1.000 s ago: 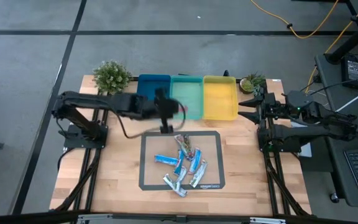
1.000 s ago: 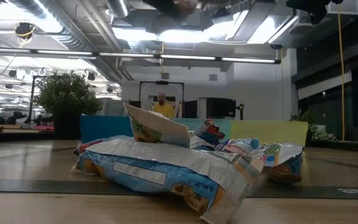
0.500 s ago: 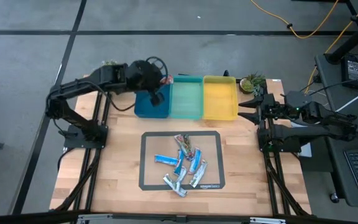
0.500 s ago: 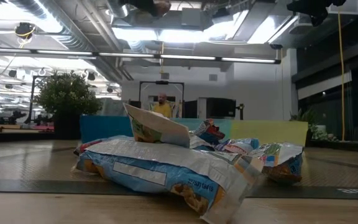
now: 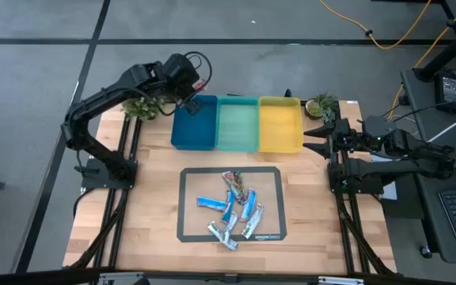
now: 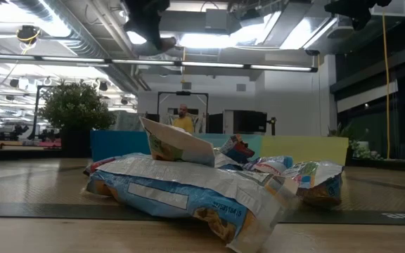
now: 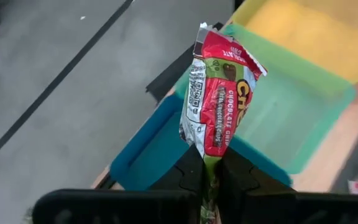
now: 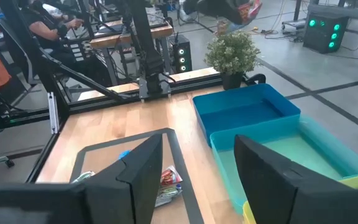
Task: Pick and place Granola Bars by type
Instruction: Put the red granola bar into the blue bin
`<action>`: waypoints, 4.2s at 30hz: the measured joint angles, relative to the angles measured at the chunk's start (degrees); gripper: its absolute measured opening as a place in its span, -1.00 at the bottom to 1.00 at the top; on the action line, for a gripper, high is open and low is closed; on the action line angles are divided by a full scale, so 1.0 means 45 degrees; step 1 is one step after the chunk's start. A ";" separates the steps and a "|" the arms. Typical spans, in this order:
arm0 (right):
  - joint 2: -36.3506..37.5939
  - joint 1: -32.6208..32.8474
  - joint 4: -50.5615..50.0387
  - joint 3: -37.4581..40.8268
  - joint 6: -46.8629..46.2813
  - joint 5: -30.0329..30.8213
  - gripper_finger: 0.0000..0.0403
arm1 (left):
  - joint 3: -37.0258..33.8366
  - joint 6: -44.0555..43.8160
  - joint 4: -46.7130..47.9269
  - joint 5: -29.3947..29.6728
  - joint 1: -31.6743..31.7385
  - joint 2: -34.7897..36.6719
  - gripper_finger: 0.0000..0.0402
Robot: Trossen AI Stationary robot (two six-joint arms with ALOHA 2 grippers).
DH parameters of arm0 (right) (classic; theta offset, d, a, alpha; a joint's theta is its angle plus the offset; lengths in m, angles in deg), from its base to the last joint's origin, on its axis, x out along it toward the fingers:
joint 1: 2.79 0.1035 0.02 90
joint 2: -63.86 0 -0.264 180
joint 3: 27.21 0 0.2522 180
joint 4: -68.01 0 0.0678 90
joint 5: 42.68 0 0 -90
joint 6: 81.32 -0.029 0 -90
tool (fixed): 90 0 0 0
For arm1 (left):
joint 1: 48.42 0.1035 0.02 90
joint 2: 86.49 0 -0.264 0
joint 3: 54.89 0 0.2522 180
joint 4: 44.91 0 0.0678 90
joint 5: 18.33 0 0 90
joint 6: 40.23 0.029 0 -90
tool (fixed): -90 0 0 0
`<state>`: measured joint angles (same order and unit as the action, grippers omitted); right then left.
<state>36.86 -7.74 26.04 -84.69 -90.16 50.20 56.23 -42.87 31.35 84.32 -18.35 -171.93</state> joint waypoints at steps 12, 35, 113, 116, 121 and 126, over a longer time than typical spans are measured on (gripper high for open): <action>0.0000 0.0000 -0.0165 0.0000 0.0044 0.0000 0.00 | -0.2780 -0.0018 -0.1241 -0.1351 0.0884 -0.1214 -0.90; 0.0000 0.0000 -0.0287 0.0000 -0.0169 -0.0010 0.00 | -0.3865 0.0751 -0.2657 -0.2386 0.1192 -0.4797 -0.90; 0.0000 0.0000 -0.0379 0.0005 0.0423 -0.0005 0.00 | -0.3857 -0.0054 -0.2105 -0.7009 -0.3081 0.1142 -0.53; 0.0002 0.0000 -0.0379 0.0005 0.0360 -0.0005 0.00 | -0.3857 0.0146 -0.2094 -0.6963 -0.4388 0.1563 -0.55; 0.0003 0.0000 -0.0372 0.0005 0.0364 -0.0005 0.00 | -0.3852 0.0512 -0.2108 -0.6837 -0.6150 0.1813 -0.56; 0.0000 0.0000 -0.0369 0.0005 0.0381 0.0000 0.00 | -0.3852 0.0254 -0.2113 -0.6631 -0.7560 0.1790 -0.54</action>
<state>36.86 -7.74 24.38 -84.67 -88.45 50.20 38.90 -41.73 21.84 54.48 -52.37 -163.88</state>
